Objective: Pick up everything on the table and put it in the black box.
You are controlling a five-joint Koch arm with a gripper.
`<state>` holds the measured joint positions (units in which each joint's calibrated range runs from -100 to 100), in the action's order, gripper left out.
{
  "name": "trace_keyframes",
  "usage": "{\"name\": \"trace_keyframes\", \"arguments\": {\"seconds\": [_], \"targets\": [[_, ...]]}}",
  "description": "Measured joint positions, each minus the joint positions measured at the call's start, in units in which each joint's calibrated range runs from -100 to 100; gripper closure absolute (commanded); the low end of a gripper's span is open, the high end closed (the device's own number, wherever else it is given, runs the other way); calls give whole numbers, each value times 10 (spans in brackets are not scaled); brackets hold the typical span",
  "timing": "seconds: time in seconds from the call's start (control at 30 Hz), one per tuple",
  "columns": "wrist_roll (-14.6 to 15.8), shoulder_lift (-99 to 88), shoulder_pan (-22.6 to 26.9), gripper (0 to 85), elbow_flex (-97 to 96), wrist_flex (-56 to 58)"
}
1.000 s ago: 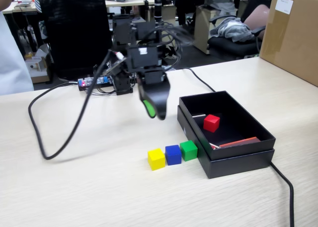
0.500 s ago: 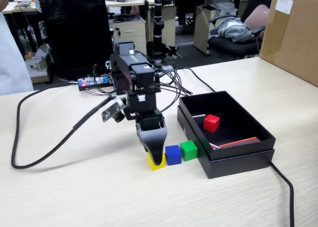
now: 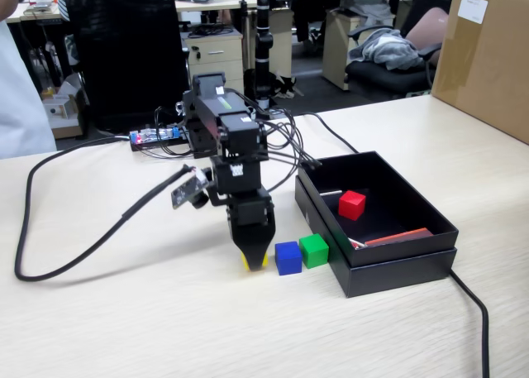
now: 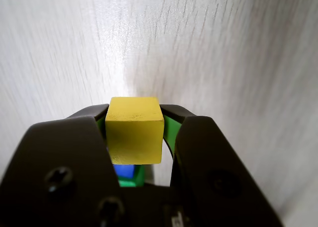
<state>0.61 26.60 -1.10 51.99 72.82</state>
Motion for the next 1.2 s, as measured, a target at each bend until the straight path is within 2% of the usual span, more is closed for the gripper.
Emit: {"name": "trace_keyframes", "arguments": {"seconds": [0.1, 0.17, 0.3, 0.33, 0.43, 0.47, 0.8, 0.97, 1.1, 1.2], "targets": [[0, -132, 9, 846, -26, 4], [-1, -264, 41, 846, -7, 4], [-1, -286, 80, 847, -5, 5], [1, -271, 103, 846, -5, 5], [6, -214, 119, 847, 38, 5], [11, -141, 129, 846, 85, 5], [32, 92, 139, 846, 107, 5], [42, 150, 142, 842, 106, 5], [46, 155, 144, 504, 108, 5], [46, 148, 144, 426, 93, 5]]}}
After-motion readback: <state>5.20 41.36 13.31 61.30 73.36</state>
